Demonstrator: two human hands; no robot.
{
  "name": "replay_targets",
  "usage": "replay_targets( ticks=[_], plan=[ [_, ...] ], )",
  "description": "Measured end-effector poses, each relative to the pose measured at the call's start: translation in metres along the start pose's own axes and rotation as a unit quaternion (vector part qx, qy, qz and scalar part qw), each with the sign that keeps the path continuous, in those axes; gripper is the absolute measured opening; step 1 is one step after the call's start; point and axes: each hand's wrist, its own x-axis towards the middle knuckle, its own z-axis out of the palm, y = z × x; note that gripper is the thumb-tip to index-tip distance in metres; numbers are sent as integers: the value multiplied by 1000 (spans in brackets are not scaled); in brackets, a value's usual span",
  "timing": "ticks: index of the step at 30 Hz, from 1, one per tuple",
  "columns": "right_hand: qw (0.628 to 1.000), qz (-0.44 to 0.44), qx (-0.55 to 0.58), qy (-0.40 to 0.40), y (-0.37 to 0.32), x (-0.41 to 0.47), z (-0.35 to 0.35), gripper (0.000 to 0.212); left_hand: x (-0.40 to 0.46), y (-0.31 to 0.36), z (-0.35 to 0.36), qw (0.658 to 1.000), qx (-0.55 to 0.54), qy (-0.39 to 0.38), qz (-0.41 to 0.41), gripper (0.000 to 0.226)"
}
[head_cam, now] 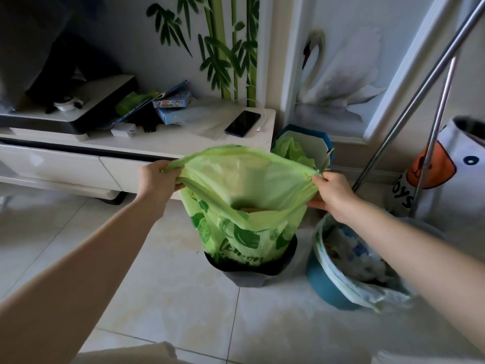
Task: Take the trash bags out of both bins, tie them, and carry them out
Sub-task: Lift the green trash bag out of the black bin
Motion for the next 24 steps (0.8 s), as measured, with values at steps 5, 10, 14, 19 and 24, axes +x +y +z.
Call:
replay_targets(
  ticks=[5,10,14,19,24],
  plan=[
    [996,-83,31,6,-48,-19,-6,20,-8,41,-7,997,-57,24,46,16],
    [987,-161,4,4,-73,-50,-15,20,-33,75,-22,991,-67,59,99,19],
    [981,-187,49,0,-90,-85,-29,17,-56,99,-41,989,-66,62,120,17],
    [977,-204,63,10,-104,-129,-52,16,-85,120,-66,988,-82,63,112,16],
    [970,-233,65,16,-109,-174,-73,16,-119,134,-85,987,-109,43,107,14]
  ],
)
